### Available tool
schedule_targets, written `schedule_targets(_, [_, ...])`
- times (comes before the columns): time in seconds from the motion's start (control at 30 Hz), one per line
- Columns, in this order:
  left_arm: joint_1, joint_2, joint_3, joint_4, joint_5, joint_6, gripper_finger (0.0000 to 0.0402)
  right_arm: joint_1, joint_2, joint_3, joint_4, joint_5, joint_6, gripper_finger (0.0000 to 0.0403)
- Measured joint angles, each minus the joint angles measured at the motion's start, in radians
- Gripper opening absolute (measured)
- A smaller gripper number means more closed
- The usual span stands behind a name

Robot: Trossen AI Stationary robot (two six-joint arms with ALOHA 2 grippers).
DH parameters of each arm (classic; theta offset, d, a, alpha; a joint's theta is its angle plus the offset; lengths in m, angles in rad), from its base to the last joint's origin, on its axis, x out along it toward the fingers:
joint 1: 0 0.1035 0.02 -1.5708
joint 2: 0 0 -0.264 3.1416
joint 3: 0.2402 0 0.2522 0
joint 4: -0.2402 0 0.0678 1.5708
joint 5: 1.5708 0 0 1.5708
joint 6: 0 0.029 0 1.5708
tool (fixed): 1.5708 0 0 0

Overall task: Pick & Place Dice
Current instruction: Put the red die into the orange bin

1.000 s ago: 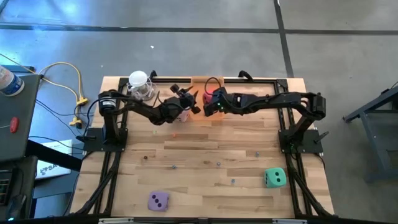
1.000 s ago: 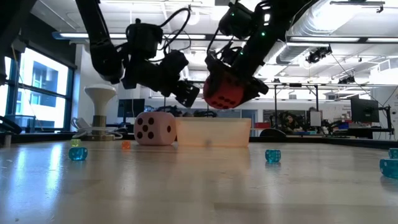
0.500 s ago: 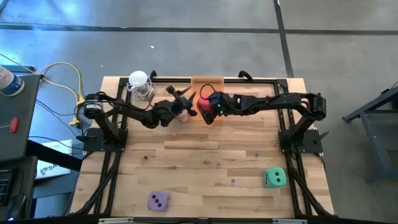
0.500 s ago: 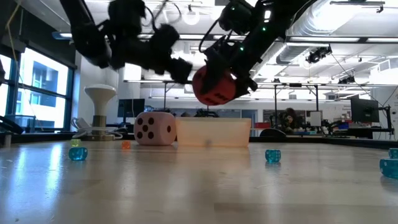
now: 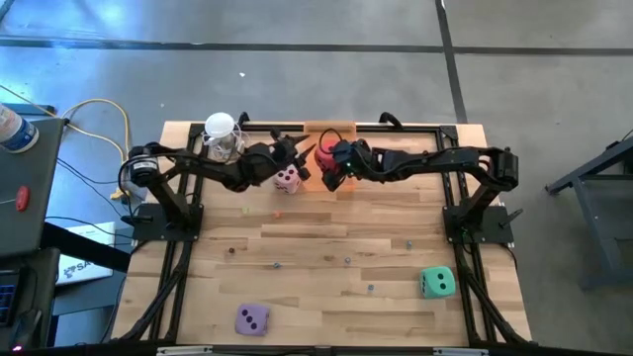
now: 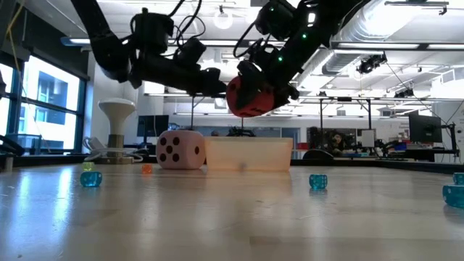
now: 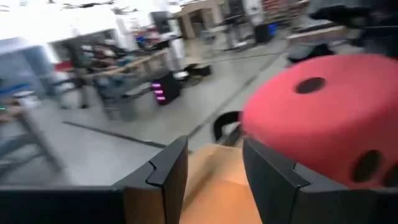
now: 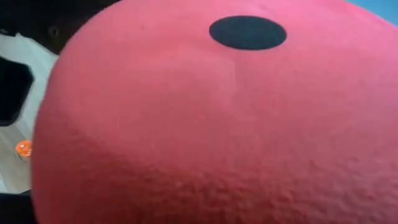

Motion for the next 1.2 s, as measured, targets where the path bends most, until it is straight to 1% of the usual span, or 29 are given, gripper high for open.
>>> schedule_targets(0.07, [0.006, 0.0, 0.0, -0.006, 0.062, -0.019, 0.0148, 0.0, 0.0, 0.0, 0.001, 0.002, -0.007, 0.04])
schedule_targets(0.13, [0.002, -0.001, 0.002, -0.005, 0.086, -0.018, 0.0148, -0.003, 0.0, 0.0, 0.0, 0.004, -0.012, 0.04])
schedule_targets(0.4, [-0.003, -0.017, 0.024, -0.004, 0.065, -0.009, 0.0148, -0.02, 0.007, 0.002, 0.009, 0.006, -0.015, 0.04])
schedule_targets(0.5, [-0.012, -0.048, 0.032, 0.032, 0.046, 0.007, 0.0148, -0.026, 0.023, 0.002, -0.003, 0.006, -0.014, 0.04])
schedule_targets(0.6, [-0.017, -0.073, 0.031, 0.012, 0.024, -0.012, 0.0148, -0.034, 0.033, 0.0, -0.01, 0.022, -0.014, 0.04])
schedule_targets(0.63, [-0.017, -0.08, 0.031, 0.008, 0.033, -0.026, 0.0148, -0.035, 0.034, 0.0, -0.006, 0.022, -0.014, 0.04])
schedule_targets(0.7, [-0.016, -0.089, 0.031, 0.006, 0.097, -0.035, 0.0148, -0.041, 0.042, 0.0, -0.009, 0.021, -0.014, 0.04])
schedule_targets(0.8, [-0.012, -0.087, 0.031, -0.05, 0.148, -0.035, 0.0148, -0.043, 0.058, 0.0, -0.003, 0.019, -0.013, 0.04])
schedule_targets(1.0, [0.012, -0.075, 0.03, -0.098, 0.158, -0.065, 0.0148, -0.041, 0.054, 0.001, 0.034, 0.006, -0.014, 0.04])
schedule_targets(1.1, [0.035, -0.075, 0.03, -0.129, 0.178, -0.102, 0.0148, -0.04, 0.055, 0.001, 0.087, -0.032, -0.028, 0.04])
schedule_targets(1.2, [0.056, -0.075, 0.03, -0.142, 0.213, -0.136, 0.0148, -0.037, 0.054, 0.001, 0.118, -0.037, -0.051, 0.04])
